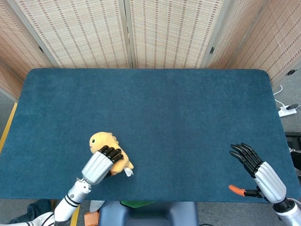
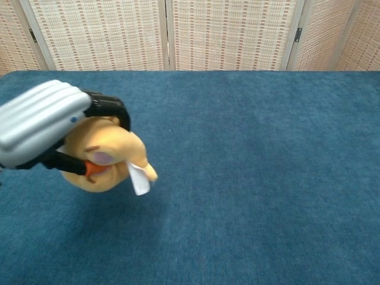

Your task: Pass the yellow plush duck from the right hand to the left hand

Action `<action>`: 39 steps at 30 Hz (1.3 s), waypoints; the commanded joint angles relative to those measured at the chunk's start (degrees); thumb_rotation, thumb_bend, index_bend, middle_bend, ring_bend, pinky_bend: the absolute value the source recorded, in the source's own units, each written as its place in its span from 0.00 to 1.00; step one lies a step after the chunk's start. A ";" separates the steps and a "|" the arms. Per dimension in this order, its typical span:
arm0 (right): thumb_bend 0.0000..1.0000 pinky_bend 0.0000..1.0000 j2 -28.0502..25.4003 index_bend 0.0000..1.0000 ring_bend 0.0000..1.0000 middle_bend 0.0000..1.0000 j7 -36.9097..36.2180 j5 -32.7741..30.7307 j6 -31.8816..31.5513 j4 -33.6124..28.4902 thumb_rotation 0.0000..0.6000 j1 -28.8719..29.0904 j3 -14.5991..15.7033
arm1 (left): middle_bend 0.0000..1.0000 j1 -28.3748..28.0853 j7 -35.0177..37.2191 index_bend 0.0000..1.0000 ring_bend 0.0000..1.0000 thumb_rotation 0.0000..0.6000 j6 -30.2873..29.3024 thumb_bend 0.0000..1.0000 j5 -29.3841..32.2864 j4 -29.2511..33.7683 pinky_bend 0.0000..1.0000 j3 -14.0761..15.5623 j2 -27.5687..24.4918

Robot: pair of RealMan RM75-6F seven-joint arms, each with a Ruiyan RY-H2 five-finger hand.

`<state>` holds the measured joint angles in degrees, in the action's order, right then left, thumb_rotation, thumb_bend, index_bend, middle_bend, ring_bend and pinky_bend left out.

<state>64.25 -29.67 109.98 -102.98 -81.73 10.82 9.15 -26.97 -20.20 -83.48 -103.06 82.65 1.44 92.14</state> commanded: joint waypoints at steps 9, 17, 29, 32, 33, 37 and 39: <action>0.01 0.00 1.59 0.00 0.00 0.00 5.92 1.01 5.15 -2.83 1.00 0.09 0.44 | 0.81 7.17 15.18 0.74 0.74 1.00 -5.29 0.68 1.30 -18.22 1.00 4.18 -3.12; 0.02 0.00 2.14 0.00 0.00 0.00 7.55 -0.11 7.62 -3.94 1.00 -0.08 0.32 | 0.65 7.02 17.07 0.54 0.60 1.00 0.91 0.51 3.44 -28.42 0.71 5.00 -1.45; 0.06 0.00 2.11 0.00 0.00 0.00 7.77 -0.04 7.92 -4.25 1.00 -0.64 0.38 | 0.00 4.90 23.19 0.00 0.00 1.00 12.52 0.25 7.98 -10.50 0.24 6.68 -12.11; 0.06 0.00 2.02 0.00 0.00 0.00 7.55 0.31 7.33 -4.22 1.00 -0.87 0.35 | 0.00 5.02 23.48 0.00 0.00 1.00 11.84 0.24 7.87 -5.64 0.21 6.71 -15.30; 0.07 0.00 2.01 0.00 0.00 0.00 7.47 0.43 7.10 -4.18 1.00 -0.96 0.33 | 0.00 5.23 22.90 0.00 0.00 1.00 11.24 0.24 7.77 -4.39 0.21 6.63 -16.13; 0.07 0.00 1.86 0.00 0.00 0.00 7.03 0.85 6.49 -3.98 1.00 -1.23 0.39 | 0.00 6.53 21.18 0.00 0.00 1.00 8.20 0.23 6.92 0.80 0.19 6.69 -19.56; 0.07 0.00 1.64 0.00 0.00 0.00 6.92 1.08 6.19 -3.97 1.00 -1.41 0.49 | 0.00 7.62 20.09 0.00 0.00 1.00 6.34 0.23 6.64 3.61 0.17 6.87 -21.71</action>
<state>65.95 -22.71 110.99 -96.72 -85.71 9.47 9.60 -20.46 1.02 -75.25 -96.02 83.87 8.13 72.57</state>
